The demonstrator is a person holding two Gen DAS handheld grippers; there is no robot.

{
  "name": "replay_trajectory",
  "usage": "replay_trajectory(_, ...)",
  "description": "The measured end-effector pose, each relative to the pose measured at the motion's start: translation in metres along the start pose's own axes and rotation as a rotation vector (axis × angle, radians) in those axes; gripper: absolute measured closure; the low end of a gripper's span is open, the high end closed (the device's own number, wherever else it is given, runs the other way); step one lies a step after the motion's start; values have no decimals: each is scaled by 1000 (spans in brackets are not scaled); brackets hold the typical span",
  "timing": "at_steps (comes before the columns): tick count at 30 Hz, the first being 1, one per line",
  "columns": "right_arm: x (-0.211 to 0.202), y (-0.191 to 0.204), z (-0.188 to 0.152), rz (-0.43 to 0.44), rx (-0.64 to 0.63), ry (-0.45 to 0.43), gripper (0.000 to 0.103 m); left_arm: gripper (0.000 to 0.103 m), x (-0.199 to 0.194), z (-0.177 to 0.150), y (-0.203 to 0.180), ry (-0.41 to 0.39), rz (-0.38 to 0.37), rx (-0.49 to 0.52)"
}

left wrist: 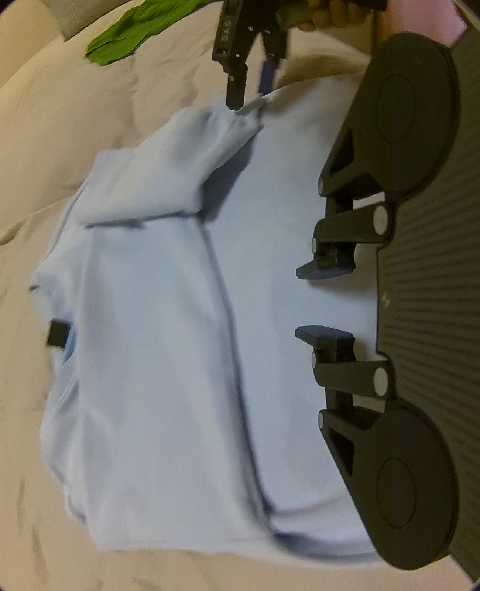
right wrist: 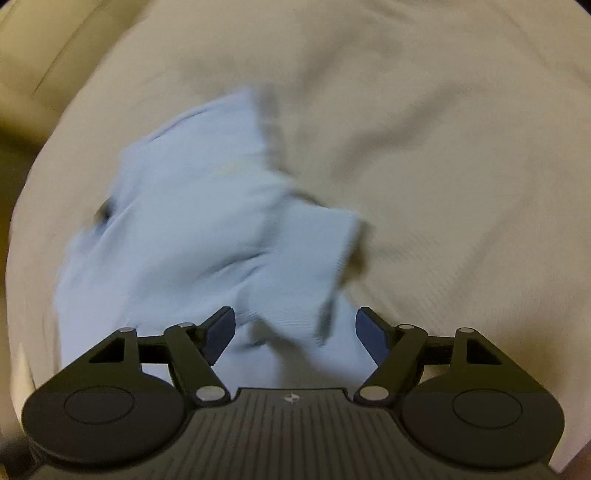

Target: Fold clothes

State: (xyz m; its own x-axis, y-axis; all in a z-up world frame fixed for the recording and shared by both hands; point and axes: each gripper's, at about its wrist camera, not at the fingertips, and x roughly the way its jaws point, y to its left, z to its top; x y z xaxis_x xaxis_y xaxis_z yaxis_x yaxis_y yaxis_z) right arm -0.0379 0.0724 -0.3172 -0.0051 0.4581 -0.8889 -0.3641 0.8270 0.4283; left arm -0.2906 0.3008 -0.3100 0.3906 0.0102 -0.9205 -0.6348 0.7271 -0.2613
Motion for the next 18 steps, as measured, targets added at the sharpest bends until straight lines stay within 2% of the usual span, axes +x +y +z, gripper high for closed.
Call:
replay_trajectory(1,4,-4,2,13,29,-23,50,79,0,3,-1,-9,17,15)
replay_trajectory(2,7,-5,5,16,34,-42,63,79,0,5,-3,-16,37,46)
replay_trajectory(3,6,2,8,-9,-29,-50,73,79,0,5,-7,-22,59,87)
replay_trajectory(4,4,7,11,-30,-85,-65,90,79,-2,5,-10,-27,78,131)
replay_trajectory(6,-15,11,15,-50,-158,-129,100,78,-5,3,-15,-37,115,222)
replay_trajectory(8,-38,7,25,-95,-186,-219,100,72,-2,4,-27,-51,141,315)
replay_trajectory(10,-64,-3,38,-160,-189,-327,100,71,4,6,-43,-74,161,410)
replay_trajectory(11,-76,-9,45,-226,-186,-390,101,71,8,8,-51,-84,168,451)
replay_trajectory(12,-87,-17,54,-351,-175,-469,100,70,13,11,-60,-96,173,491)
replay_trajectory(13,-98,-26,62,-462,-154,-532,93,68,18,13,-69,-108,179,532)
replay_trajectory(15,-111,-49,76,-593,-57,-566,77,59,32,20,-87,-128,187,613)
replay_trajectory(16,-117,-60,80,-631,-8,-576,66,56,42,24,-98,-140,188,653)
replay_trajectory(17,-121,-69,78,-589,42,-568,61,51,52,26,-105,-144,185,680)
replay_trajectory(18,-124,-78,75,-544,86,-559,53,50,61,28,-110,-142,181,697)
